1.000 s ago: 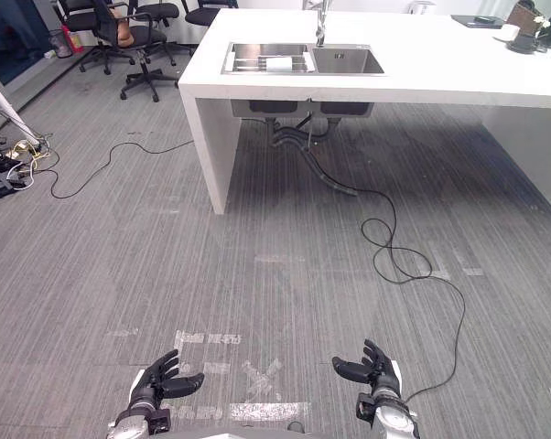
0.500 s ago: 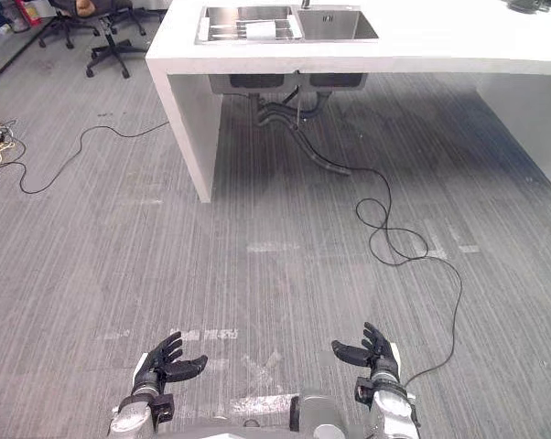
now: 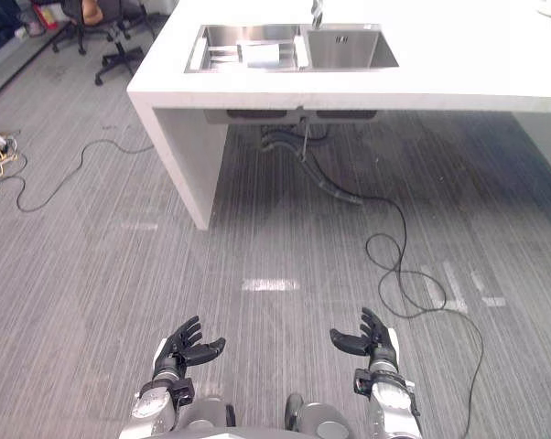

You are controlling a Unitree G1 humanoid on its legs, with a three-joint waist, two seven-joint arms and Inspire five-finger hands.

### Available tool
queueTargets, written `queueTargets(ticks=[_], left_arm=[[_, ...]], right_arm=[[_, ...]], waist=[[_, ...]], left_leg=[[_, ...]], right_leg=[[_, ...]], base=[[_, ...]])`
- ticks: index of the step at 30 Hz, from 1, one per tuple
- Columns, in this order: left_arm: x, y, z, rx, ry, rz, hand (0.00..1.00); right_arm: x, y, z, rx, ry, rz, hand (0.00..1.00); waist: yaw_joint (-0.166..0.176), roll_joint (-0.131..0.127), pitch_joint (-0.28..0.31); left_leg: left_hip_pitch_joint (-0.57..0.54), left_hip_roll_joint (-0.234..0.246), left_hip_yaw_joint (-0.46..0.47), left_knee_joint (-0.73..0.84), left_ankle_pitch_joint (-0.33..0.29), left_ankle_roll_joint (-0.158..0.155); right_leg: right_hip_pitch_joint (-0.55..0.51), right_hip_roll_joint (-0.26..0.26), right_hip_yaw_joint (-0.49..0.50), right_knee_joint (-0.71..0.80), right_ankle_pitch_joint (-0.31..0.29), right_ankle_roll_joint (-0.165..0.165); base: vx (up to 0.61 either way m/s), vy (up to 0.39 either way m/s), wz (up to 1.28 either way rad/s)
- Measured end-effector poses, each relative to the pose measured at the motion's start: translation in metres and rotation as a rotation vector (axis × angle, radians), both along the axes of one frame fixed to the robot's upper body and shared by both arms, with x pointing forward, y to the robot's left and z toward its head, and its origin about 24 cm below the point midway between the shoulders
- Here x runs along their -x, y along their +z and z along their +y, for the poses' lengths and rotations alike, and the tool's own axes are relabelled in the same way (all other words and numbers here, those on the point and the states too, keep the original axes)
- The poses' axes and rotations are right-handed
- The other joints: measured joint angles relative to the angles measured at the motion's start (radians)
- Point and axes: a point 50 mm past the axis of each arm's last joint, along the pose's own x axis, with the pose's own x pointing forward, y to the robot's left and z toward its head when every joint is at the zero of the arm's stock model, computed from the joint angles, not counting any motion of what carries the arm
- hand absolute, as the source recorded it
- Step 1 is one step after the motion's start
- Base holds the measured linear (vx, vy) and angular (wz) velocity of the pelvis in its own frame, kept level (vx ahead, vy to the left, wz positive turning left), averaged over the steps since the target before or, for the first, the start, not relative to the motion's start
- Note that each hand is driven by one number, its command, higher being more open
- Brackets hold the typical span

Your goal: Walk over to the sink, pick up the cup, carry it to the dishwasher, place the cup inside the dishwasher, then close the dishwasher door

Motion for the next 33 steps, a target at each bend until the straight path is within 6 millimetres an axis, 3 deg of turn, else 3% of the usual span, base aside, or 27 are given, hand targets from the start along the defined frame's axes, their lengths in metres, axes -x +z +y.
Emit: queueTargets(ticks=[2, 4, 5, 6, 7, 8, 9, 10, 11, 12, 13, 14, 15, 16, 18, 21, 23, 24, 25, 26, 27, 28, 29, 31, 33], left_arm=[[-0.003, 0.002, -0.003, 0.007, -0.006, -0.014, 0.90], [0.000, 0.001, -0.004, 0.010, -0.007, -0.009, 0.90], [0.001, 0.001, -0.005, 0.012, -0.005, -0.006, 0.90], [0.003, 0.000, -0.004, 0.010, -0.002, 0.002, 0.90], [0.005, -0.001, -0.003, 0.008, 0.001, 0.007, 0.90], [0.008, -0.003, -0.001, 0.003, 0.003, 0.018, 0.90], [0.010, -0.005, 0.004, -0.012, 0.000, 0.036, 0.90], [0.012, -0.007, 0.007, -0.021, -0.007, 0.051, 0.90], [0.012, -0.007, 0.006, -0.021, -0.011, 0.053, 0.90], [0.017, -0.009, 0.006, -0.022, -0.018, 0.066, 0.90], [0.019, -0.009, 0.006, -0.030, -0.036, 0.074, 0.90], [0.018, -0.009, 0.006, -0.035, -0.047, 0.075, 0.90], [0.015, -0.006, 0.006, -0.039, -0.054, 0.059, 0.90], [0.012, -0.004, 0.006, -0.041, -0.052, 0.043, 0.90], [-0.006, 0.013, 0.006, -0.048, -0.055, -0.057, 0.90], [-0.024, 0.033, 0.002, -0.038, -0.041, -0.172, 0.90], [-0.029, 0.041, 0.002, -0.044, -0.032, -0.210, 0.90], [-0.033, 0.045, 0.002, -0.049, -0.029, -0.231, 0.90], [-0.035, 0.052, -0.004, -0.036, -0.028, -0.265, 0.90], [-0.037, 0.057, -0.005, -0.035, -0.023, -0.291, 0.90], [-0.041, 0.070, -0.010, -0.025, -0.033, -0.348, 0.90], [-0.044, 0.084, -0.019, -0.004, -0.049, -0.413, 0.90], [-0.045, 0.092, -0.023, 0.009, -0.053, -0.451, 0.90], [-0.049, 0.128, -0.035, 0.040, -0.060, -0.618, 0.90], [-0.050, 0.157, -0.037, 0.050, -0.044, -0.757, 0.90]], right_arm=[[-0.001, 0.001, 0.001, -0.002, -0.001, -0.007, 0.90], [0.003, -0.004, -0.001, -0.006, -0.020, 0.020, 0.90], [0.004, -0.006, -0.003, -0.010, -0.034, 0.029, 0.90], [0.005, -0.010, -0.006, -0.027, -0.066, 0.052, 0.90], [0.006, -0.012, -0.006, -0.030, -0.072, 0.066, 0.90], [0.007, -0.016, -0.005, -0.038, -0.074, 0.084, 0.90], [0.011, -0.020, 0.000, -0.055, -0.073, 0.105, 0.90], [0.014, -0.022, 0.000, -0.058, -0.079, 0.116, 0.90], [0.015, -0.023, 0.000, -0.059, -0.079, 0.124, 0.90], [0.017, -0.025, 0.002, -0.062, -0.077, 0.136, 0.90], [0.018, -0.026, 0.005, -0.067, -0.068, 0.145, 0.90], [0.019, -0.027, 0.006, -0.072, -0.064, 0.148, 0.90], [0.020, -0.028, 0.011, -0.078, -0.048, 0.150, 0.90], [0.019, -0.028, 0.014, -0.085, -0.040, 0.146, 0.90], [0.017, -0.025, 0.021, -0.096, -0.006, 0.123, 0.90], [0.020, -0.025, 0.022, -0.085, 0.004, 0.127, 0.90], [0.023, -0.027, 0.022, -0.087, 0.002, 0.142, 0.90], [0.026, -0.030, 0.019, -0.078, -0.001, 0.163, 0.90], [0.030, -0.032, 0.016, -0.072, -0.002, 0.183, 0.90], [0.029, -0.032, 0.017, -0.072, 0.002, 0.181, 0.90], [0.029, -0.030, 0.017, -0.069, 0.004, 0.174, 0.90], [0.034, -0.031, 0.017, -0.063, 0.012, 0.178, 0.90], [0.036, -0.030, 0.019, -0.062, 0.021, 0.173, 0.90], [0.038, -0.024, 0.020, -0.050, 0.033, 0.138, 0.90], [0.033, -0.018, 0.021, -0.042, 0.043, 0.103, 0.90]], waist=[[0.015, -0.002, 0.001], [0.036, -0.007, 0.002], [0.041, -0.006, 0.002], [0.050, -0.002, -0.001], [0.053, 0.001, -0.003], [0.062, 0.004, -0.010], [0.062, -0.035, -0.019], [0.057, -0.052, -0.024], [0.055, -0.054, -0.025], [0.052, -0.055, -0.024], [0.043, -0.058, -0.022], [0.035, -0.059, -0.022], [0.029, -0.060, -0.021], [0.028, -0.061, -0.021], [0.012, -0.063, -0.021], [-0.006, -0.062, -0.020], [-0.009, -0.069, -0.024], [-0.011, -0.053, -0.030], [-0.005, -0.035, -0.040], [-0.005, -0.034, -0.040], [-0.008, -0.027, -0.036], [-0.006, -0.016, -0.029], [-0.001, -0.014, -0.026], [0.019, -0.010, -0.023], [0.028, -0.005, -0.027]], left_leg=[[-0.065, -0.008, 0.020, -0.112, -0.004, 0.007], [-0.085, -0.072, 0.023, -0.438, 0.006, 0.001], [-0.085, -0.093, 0.019, -0.526, 0.022, -0.003], [-0.073, -0.136, -0.015, -0.725, 0.105, -0.010], [-0.068, -0.148, -0.029, -0.765, 0.170, 0.003], [-0.056, -0.156, -0.037, -0.760, 0.239, 0.052], [-0.057, -0.189, -0.016, -0.735, 0.199, 0.078], [-0.049, -0.212, -0.005, -0.718, 0.158, 0.094], [-0.034, -0.219, 0.001, -0.715, 0.140, 0.098], [0.020, -0.234, 0.014, -0.721, 0.109, 0.115], [0.085, -0.249, 0.022, -0.727, 0.076, 0.126], [0.112, -0.253, 0.022, -0.726, 0.060, 0.130], [0.168, -0.259, 0.019, -0.731, 0.033, 0.132], [0.194, -0.261, 0.019, -0.741, 0.024, 0.133], [0.274, -0.261, -0.012, -0.795, 0.006, 0.126], [0.344, -0.243, -0.065, -0.821, -0.036, 0.096], [0.376, -0.235, -0.084, -0.829, -0.064, 0.064], [0.392, -0.209, -0.114, -0.820, -0.091, 0.039], [0.388, -0.174, -0.117, -0.805, -0.093, 0.030], [0.376, -0.164, -0.117, -0.778, -0.091, 0.026], [0.332, -0.142, -0.117, -0.657, -0.079, 0.005], [0.265, -0.107, -0.117, -0.456, -0.031, -0.043], [0.225, -0.088, -0.118, -0.341, 0.009, -0.059], [0.110, -0.024, -0.068, -0.082, 0.008, -0.056], [0.029, 0.016, -0.033, -0.068, -0.007, -0.044]], right_leg=[[0.038, -0.005, 0.017, -0.030, -0.012, -0.011], [0.088, -0.037, 0.039, -0.048, -0.040, 0.027], [0.096, -0.045, 0.047, -0.052, -0.048, 0.039], [0.111, -0.058, 0.065, -0.057, -0.071, 0.079], [0.114, -0.059, 0.076, -0.055, -0.084, 0.100], [0.120, -0.068, 0.098, -0.036, -0.114, 0.130], [0.111, -0.105, 0.109, 0.010, -0.154, 0.166], [0.080, -0.135, 0.121, 0.102, -0.174, 0.193], [0.061, -0.144, 0.130, 0.168, -0.176, 0.200], [0.007, -0.162, 0.141, 0.354, -0.161, 0.245], [-0.071, -0.184, 0.153, 0.586, -0.120, 0.341], [-0.104, -0.193, 0.154, 0.682, -0.120, 0.354], [-0.165, -0.201, 0.142, 0.809, -0.129, 0.338], [-0.196, -0.206, 0.127, 0.843, -0.136, 0.324], [-0.317, -0.213, 0.056, 0.828, -0.172, 0.262], [-0.394, -0.202, 0.017, 0.584, -0.173, 0.249], [-0.390, -0.182, 0.027, 0.391, -0.110, 0.237], [-0.374, -0.165, 0.018, 0.371, 0.007, 0.212], [-0.363, -0.138, -0.002, 0.359, -0.012, 0.192], [-0.355, -0.132, -0.013, 0.354, -0.023, 0.186], [-0.308, -0.119, -0.041, 0.329, -0.036, 0.168], [-0.229, -0.098, -0.062, 0.270, -0.040, 0.162], [-0.185, -0.091, -0.066, 0.240, -0.041, 0.159], [-0.055, -0.083, -0.065, 0.157, -0.049, 0.148], [-0.008, -0.085, -0.056, 0.113, -0.050, 0.148]], base=[[0.26, 0.039, -0.23], [0.35, 0.133, -0.22], [0.49, 0.232, -0.25], [0.42, 0.223, -0.30], [0.42, 0.244, -0.45], [0.47, 0.261, -0.35], [0.59, 0.286, -0.21], [0.60, 0.277, -0.05], [0.50, 0.225, -0.10], [0.47, 0.222, -0.20], [0.47, 0.201, -0.13], [0.47, 0.146, 0.01], [0.38, 0.083, 0.06], [0.45, 0.063, 0.07], [0.44, -0.012, 0.34], [0.40, -0.104, 0.49], [0.42, -0.175, 0.36], [0.48, -0.197, 0.26], [0.49, -0.205, 0.24], [0.48, -0.213, 0.24], [0.46, -0.220, 0.44], [0.53, -0.243, 0.41], [0.49, -0.185, 0.17], [0.35, -0.085, -0.03], [0.28, 0.009, -0.09]])
